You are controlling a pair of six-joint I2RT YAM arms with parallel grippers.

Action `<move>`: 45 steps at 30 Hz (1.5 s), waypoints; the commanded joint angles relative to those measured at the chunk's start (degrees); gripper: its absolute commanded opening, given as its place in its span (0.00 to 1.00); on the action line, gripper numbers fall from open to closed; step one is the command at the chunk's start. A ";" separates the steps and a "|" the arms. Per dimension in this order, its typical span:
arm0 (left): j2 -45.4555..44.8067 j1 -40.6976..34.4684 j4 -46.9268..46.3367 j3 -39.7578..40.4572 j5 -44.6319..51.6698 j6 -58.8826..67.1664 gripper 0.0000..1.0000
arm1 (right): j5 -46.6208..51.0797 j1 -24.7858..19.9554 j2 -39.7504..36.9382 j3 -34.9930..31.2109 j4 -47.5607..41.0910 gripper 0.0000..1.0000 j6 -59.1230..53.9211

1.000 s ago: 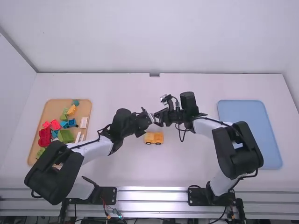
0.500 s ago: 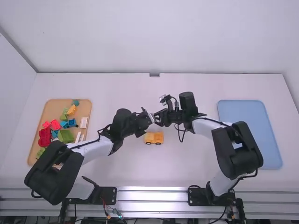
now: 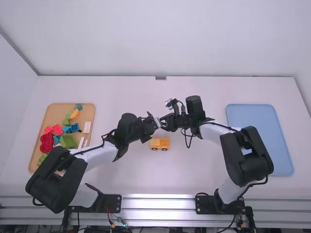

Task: Assemble lego blocks to make yellow taxi

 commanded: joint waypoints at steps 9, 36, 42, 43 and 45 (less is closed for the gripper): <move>0.35 -0.79 0.76 -0.46 1.29 -1.18 0.99 | 0.31 0.00 0.96 1.38 -0.22 0.24 -2.40; -0.79 19.04 -29.94 17.40 53.09 -0.37 0.99 | 5.86 -3.28 0.59 31.01 -61.11 0.13 -58.69; 0.28 20.44 -29.88 17.33 60.65 0.81 0.99 | 8.04 -1.99 0.59 40.11 -73.24 0.13 -66.88; 0.59 20.09 -29.83 17.33 60.63 0.81 0.99 | 8.70 -1.64 0.59 40.74 -73.83 0.13 -66.90; 1.51 19.04 -28.79 17.33 60.70 0.72 0.99 | 11.23 -0.44 0.59 42.16 -74.95 0.13 -66.90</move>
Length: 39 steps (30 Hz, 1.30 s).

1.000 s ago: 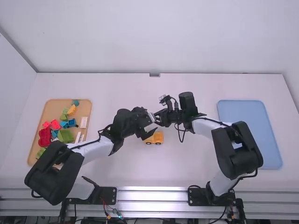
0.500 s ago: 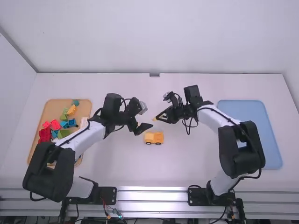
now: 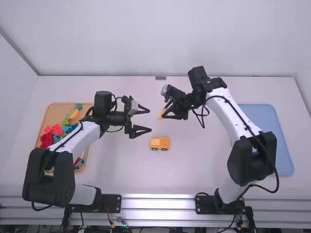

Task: Assemble lego blocks to make yellow taxi

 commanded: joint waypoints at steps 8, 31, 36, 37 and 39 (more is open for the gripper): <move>4.74 -2.29 7.28 0.85 2.05 -5.99 0.99 | 7.85 7.04 0.57 3.17 -4.63 0.11 -8.24; 6.54 -4.79 4.24 0.85 0.98 -0.70 0.71 | 7.34 7.78 0.57 3.17 -4.11 0.12 -8.22; 6.54 -4.63 4.24 0.85 1.01 -0.83 0.59 | 7.23 7.76 0.57 3.17 -4.11 0.11 -8.20; 6.54 -4.63 4.24 0.85 1.01 -0.83 0.58 | 7.21 7.76 0.57 3.17 -4.09 0.11 -8.20; 6.54 -5.22 4.26 0.85 0.96 -0.63 0.46 | 7.10 7.76 0.57 3.17 -4.04 0.11 -8.22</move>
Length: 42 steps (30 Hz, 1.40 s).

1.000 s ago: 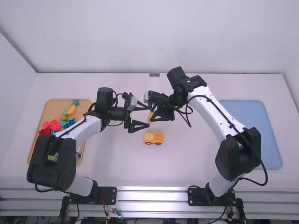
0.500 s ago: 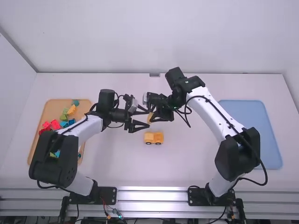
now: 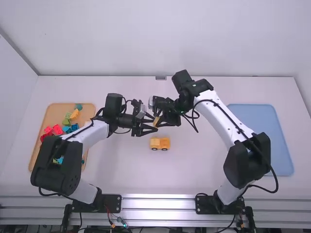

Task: Assemble lego blocks to make yellow taxi

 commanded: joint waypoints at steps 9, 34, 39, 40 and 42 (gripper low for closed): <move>0.28 -0.31 1.51 0.85 3.45 0.92 0.28 | -1.20 -0.17 0.57 1.70 -0.11 0.12 -0.28; 0.28 1.09 43.56 0.85 2.62 -33.75 0.22 | -36.89 -13.84 0.50 1.70 4.50 0.60 -11.52; 0.28 0.66 53.59 0.90 0.15 -44.28 0.16 | -42.66 -14.69 0.50 1.70 5.73 0.59 -13.92; 0.28 0.66 54.14 1.03 -0.85 -45.35 0.16 | -43.45 -14.56 0.50 1.70 6.75 0.59 -13.25; 0.28 0.72 53.44 1.86 -1.51 -45.70 0.15 | -45.03 -14.19 0.50 1.70 9.35 0.59 -10.64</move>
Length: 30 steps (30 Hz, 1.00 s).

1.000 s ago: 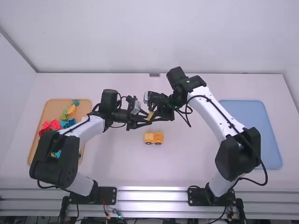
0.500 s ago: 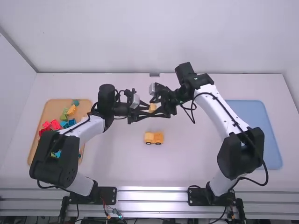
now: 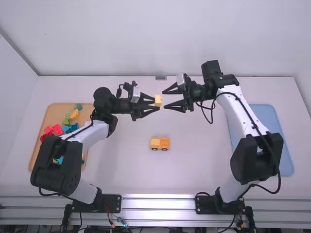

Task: Assemble lego blocks to make yellow taxi

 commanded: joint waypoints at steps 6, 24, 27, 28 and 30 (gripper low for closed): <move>0.28 0.37 -6.36 4.83 -1.55 -2.84 0.08 | -7.48 1.99 0.52 1.70 12.94 0.55 15.08; 0.26 0.09 -0.07 5.55 -1.99 -4.13 0.10 | -7.63 2.29 0.52 1.70 19.43 0.35 22.49; 0.26 0.00 -0.07 5.55 -1.99 -4.15 0.10 | -7.58 3.04 0.52 1.70 20.81 0.30 23.98; 0.26 0.00 -0.07 5.57 -2.14 -4.15 0.10 | -7.50 3.23 0.52 1.70 20.92 0.30 23.89; 0.26 0.00 -0.59 5.55 -3.43 -4.17 0.11 | -7.34 3.61 0.52 1.70 21.20 0.29 23.93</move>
